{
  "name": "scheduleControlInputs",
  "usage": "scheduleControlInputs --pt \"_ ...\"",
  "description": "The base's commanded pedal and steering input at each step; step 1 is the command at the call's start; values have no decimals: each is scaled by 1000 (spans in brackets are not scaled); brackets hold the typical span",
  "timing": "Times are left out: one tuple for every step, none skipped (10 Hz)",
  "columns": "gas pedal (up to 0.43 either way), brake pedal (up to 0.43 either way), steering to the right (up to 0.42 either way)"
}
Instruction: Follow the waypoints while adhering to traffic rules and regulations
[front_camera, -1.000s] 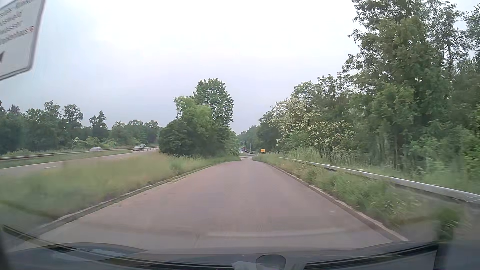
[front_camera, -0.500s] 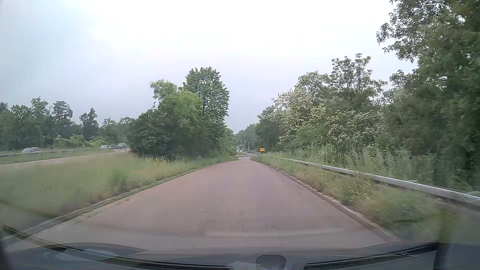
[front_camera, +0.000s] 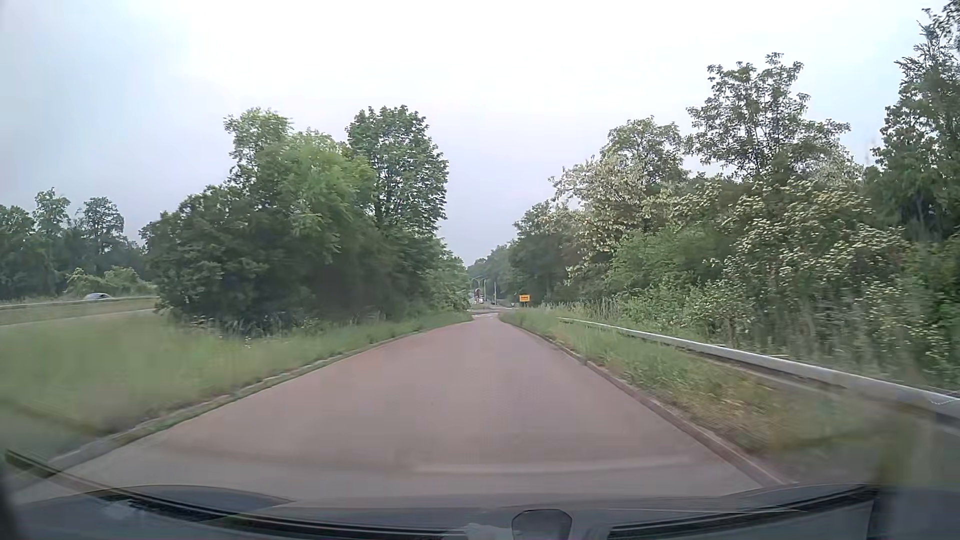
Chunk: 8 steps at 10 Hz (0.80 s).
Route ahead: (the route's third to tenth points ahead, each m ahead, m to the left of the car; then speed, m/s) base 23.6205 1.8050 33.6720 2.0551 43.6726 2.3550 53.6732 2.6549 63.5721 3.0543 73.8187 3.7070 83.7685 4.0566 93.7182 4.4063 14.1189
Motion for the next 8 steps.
scheduleControlInputs --pt "0 0 0" --pt "0 0 0" --pt "0 0 0" --pt "0 0 0" --pt "0 0 0" --pt "0 0 0" --pt "0 0 -1" --pt "0 0 -1"
